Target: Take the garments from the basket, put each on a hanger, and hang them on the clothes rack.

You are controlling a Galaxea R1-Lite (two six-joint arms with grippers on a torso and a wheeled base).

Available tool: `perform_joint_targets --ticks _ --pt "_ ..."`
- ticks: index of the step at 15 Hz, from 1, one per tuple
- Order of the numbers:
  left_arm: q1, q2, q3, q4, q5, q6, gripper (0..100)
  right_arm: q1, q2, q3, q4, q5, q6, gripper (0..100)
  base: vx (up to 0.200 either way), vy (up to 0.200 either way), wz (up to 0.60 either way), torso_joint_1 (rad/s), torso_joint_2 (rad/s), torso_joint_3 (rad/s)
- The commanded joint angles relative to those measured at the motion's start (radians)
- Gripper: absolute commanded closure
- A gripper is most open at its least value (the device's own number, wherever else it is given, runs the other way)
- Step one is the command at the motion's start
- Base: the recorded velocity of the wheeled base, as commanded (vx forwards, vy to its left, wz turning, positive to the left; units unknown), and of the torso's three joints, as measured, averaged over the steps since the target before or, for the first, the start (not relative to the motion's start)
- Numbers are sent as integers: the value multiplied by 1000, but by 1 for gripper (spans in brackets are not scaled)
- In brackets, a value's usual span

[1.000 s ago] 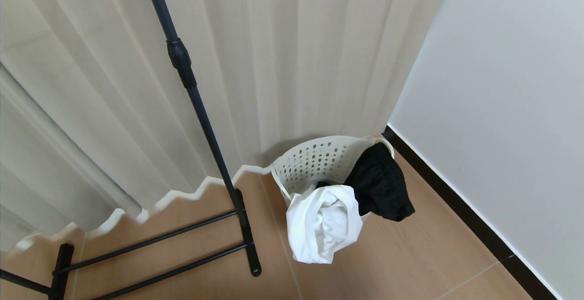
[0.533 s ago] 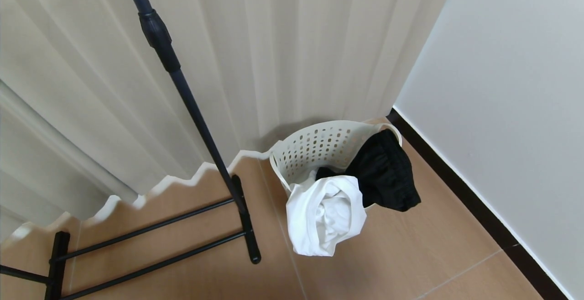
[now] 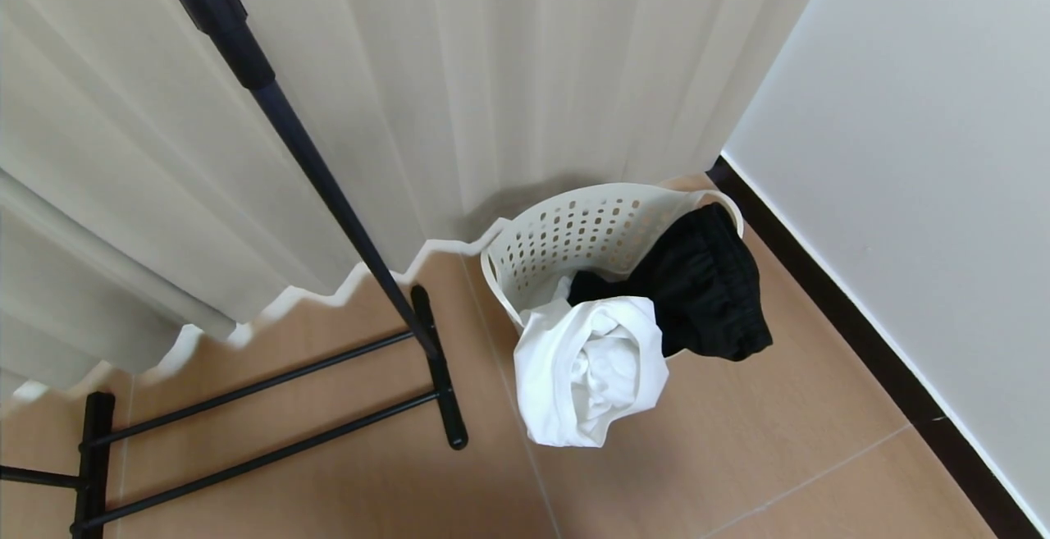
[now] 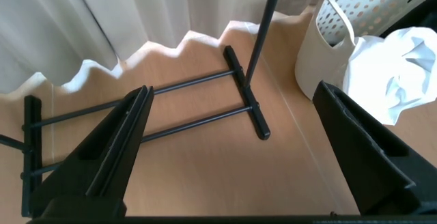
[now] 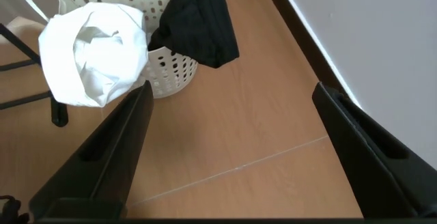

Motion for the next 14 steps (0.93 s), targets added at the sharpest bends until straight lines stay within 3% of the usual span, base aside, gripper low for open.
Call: perform_joint_targets --ticks 1,8,9,10,12,14 --pt "0 -1 0 -1 1 0 0 0 0 2 0 1 2 0 0 0 0 -2 2 -207" --pt "0 -1 0 -1 1 0 0 18 46 0 0 25 -10 0 0 0 0 3 1 -159" --pt "0 -1 0 -1 1 0 0 92 184 6 -17 76 -23 0 0 0 0 0 0 0" --pt "0 -1 0 -1 1 0 0 155 352 2 -75 79 -41 0 0 0 0 0 0 0" --pt "0 -1 0 -1 1 0 0 319 690 -12 -331 73 -63 0 0 0 0 0 0 0" --pt "0 -1 0 -1 1 0 0 380 972 -133 -405 68 -170 0 0 0 0 0 0 0"
